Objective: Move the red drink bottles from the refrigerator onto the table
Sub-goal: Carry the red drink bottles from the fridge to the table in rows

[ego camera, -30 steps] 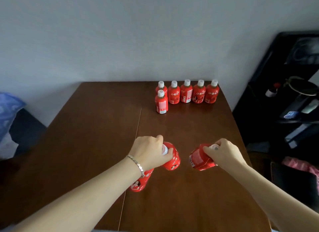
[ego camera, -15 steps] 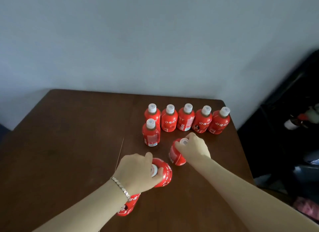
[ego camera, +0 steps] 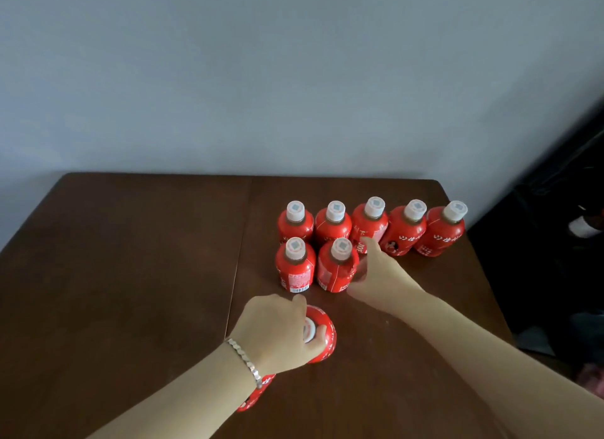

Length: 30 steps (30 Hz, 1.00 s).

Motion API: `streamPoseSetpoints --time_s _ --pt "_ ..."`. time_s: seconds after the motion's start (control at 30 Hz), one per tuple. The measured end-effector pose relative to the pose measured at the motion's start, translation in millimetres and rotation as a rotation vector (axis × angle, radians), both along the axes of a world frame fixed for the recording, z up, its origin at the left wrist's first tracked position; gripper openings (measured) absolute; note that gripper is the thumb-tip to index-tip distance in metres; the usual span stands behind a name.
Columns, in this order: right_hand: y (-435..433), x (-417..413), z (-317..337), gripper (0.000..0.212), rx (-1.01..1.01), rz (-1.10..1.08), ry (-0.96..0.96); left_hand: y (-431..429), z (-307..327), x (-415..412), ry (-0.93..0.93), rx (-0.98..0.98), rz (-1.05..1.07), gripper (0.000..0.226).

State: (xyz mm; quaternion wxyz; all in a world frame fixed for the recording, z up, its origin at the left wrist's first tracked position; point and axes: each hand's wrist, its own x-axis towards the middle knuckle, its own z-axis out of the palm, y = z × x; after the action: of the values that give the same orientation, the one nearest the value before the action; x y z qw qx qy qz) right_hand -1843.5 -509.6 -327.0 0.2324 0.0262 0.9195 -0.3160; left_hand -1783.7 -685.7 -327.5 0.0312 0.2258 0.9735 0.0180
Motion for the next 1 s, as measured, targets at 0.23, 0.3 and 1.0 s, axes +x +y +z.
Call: streamPoseSetpoints --time_s 0.23,0.3,1.0 --pt "18.5 58.6 -16.3 0.094 -0.062 0.357 0.024 43.8 -12.0 -18.0 0.128 0.203 -0.049 0.040" --pt "27.9 63.0 -21.4 0.079 -0.057 0.227 0.153 64.8 -12.0 -22.5 0.139 0.192 -0.081 0.040" --pt "96.2 -3.9 -68.7 0.088 -0.184 -0.328 0.253 132.6 -24.3 -111.8 0.038 0.105 -0.130 0.058"
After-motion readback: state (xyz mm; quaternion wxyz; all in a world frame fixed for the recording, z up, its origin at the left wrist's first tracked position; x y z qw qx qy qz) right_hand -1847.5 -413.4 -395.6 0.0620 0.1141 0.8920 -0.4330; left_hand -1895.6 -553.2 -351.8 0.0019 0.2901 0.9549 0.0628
